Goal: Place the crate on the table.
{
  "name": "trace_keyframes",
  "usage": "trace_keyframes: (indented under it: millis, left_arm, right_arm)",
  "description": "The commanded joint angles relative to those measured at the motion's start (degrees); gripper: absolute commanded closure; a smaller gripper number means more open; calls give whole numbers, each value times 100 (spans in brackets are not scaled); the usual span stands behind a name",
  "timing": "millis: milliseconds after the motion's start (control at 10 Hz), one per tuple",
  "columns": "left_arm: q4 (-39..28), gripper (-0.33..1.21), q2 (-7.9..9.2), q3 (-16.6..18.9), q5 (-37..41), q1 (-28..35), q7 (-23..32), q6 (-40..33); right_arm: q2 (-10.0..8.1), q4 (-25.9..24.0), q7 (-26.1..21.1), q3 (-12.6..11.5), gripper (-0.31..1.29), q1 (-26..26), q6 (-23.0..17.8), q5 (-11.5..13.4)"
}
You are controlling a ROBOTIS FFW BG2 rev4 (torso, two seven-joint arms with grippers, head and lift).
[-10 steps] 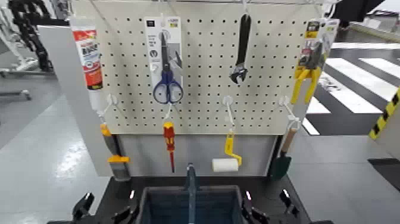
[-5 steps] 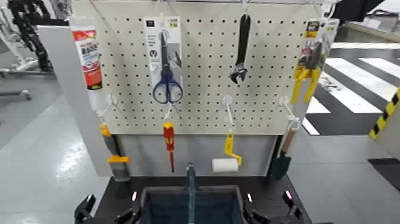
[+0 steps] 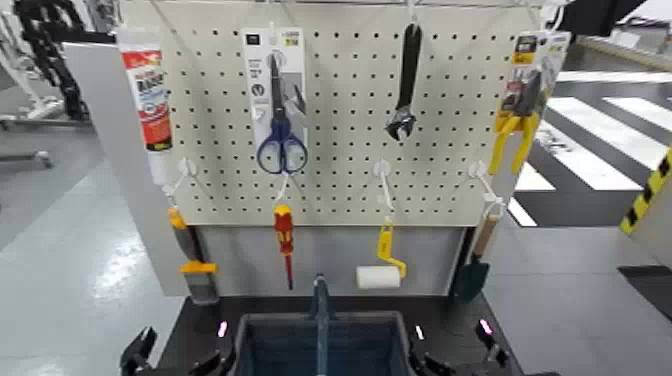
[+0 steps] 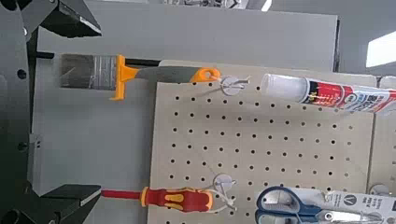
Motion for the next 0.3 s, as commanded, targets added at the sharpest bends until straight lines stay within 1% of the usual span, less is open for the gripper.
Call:
trace_keyframes:
  millis: [100, 300]
  left_arm:
    - [16, 11, -7, -25, -9, -27, 0, -1]
    - [16, 11, 2, -16, -9, -27, 0, -1]
  right_arm:
    - [10, 9, 0, -4, 14, -7, -13, -7]
    - [19, 18, 0, -4, 14, -7, -13, -7]
